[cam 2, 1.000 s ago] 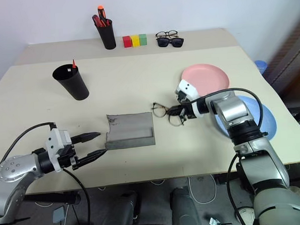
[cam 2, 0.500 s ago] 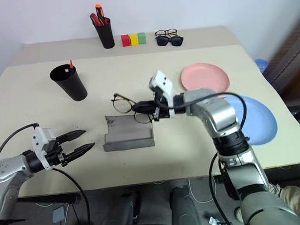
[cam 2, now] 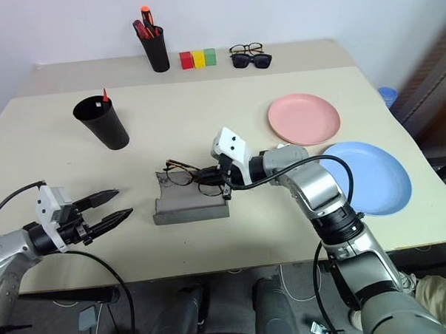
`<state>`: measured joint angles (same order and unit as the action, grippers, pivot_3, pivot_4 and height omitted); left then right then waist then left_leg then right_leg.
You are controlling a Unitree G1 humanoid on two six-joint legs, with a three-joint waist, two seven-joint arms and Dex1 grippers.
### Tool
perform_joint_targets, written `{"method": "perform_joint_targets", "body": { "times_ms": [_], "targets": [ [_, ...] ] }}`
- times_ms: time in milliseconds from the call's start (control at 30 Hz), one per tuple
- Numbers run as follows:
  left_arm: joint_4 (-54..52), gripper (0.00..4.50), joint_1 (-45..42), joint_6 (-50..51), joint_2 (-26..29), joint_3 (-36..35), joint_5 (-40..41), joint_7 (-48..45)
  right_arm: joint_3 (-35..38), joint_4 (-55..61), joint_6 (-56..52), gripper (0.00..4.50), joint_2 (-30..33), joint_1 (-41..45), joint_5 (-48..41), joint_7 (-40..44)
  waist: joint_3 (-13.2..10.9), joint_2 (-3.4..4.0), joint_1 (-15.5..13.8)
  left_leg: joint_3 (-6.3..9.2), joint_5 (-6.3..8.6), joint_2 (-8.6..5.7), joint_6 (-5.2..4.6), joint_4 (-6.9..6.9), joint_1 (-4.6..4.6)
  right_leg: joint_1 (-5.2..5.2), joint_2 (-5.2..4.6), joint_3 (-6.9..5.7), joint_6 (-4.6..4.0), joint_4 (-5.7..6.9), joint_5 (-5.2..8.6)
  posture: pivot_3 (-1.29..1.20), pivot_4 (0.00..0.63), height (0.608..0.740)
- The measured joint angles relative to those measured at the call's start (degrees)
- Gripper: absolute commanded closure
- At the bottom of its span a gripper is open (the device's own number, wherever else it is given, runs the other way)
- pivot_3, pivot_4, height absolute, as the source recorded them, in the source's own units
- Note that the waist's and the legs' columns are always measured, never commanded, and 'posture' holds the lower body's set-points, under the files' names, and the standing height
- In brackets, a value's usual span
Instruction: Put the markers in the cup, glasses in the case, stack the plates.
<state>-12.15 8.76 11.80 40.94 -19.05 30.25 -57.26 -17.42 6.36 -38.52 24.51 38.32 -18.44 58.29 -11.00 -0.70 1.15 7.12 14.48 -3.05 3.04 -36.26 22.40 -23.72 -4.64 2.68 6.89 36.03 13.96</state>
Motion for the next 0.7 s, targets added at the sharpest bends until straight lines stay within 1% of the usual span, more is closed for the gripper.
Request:
{"method": "perform_joint_targets", "body": {
  "times_ms": [233,333,433,600,700],
  "targets": [
    [-0.16,1.42,0.60,0.04,-0.08,-0.07,0.28,0.34,-2.67,1.12,-1.48,4.49,0.48,-2.63,-0.03,0.67,0.00,0.00,-0.04,0.00,0.00,0.00,0.00,-0.01,0.00,0.01,0.00,0.00,-0.12,0.00,0.07,0.00,0.150,0.740],
    [-0.31,1.42,0.59,0.07,-0.12,-0.08,0.37,0.61,-3.75,2.29,-1.46,4.49,2.27,-3.59,0.28,1.39,0.00,0.00,-0.05,0.00,0.00,0.00,0.00,-0.01,0.00,0.01,0.00,0.00,-0.12,-0.01,0.07,0.00,0.150,0.740],
    [-0.41,1.42,0.27,0.38,-0.33,-0.07,0.50,1.19,-4.89,2.70,-0.87,3.52,3.27,-4.03,0.73,1.87,0.00,0.00,-0.05,0.00,0.00,0.00,0.00,-0.01,0.00,0.01,0.00,0.00,-0.12,0.00,0.07,0.00,0.150,0.740],
    [-0.46,1.42,-3.16,3.18,-0.37,-0.08,2.12,2.58,-5.92,2.97,0.65,1.06,4.01,-5.49,2.52,1.29,0.00,-0.01,-0.09,0.00,0.00,-0.01,0.00,-0.03,0.00,0.02,0.01,-0.01,-0.09,0.01,0.05,0.00,0.150,0.740],
    [-0.26,1.42,-7.10,5.45,-0.16,0.04,2.88,3.73,-5.45,3.72,0.47,1.06,4.23,-5.81,2.40,0.46,0.00,-0.01,-0.17,0.01,-0.01,-0.03,0.01,-0.04,0.00,0.03,0.02,-0.01,0.03,0.01,-0.01,0.00,0.150,0.740]
  ]
}}
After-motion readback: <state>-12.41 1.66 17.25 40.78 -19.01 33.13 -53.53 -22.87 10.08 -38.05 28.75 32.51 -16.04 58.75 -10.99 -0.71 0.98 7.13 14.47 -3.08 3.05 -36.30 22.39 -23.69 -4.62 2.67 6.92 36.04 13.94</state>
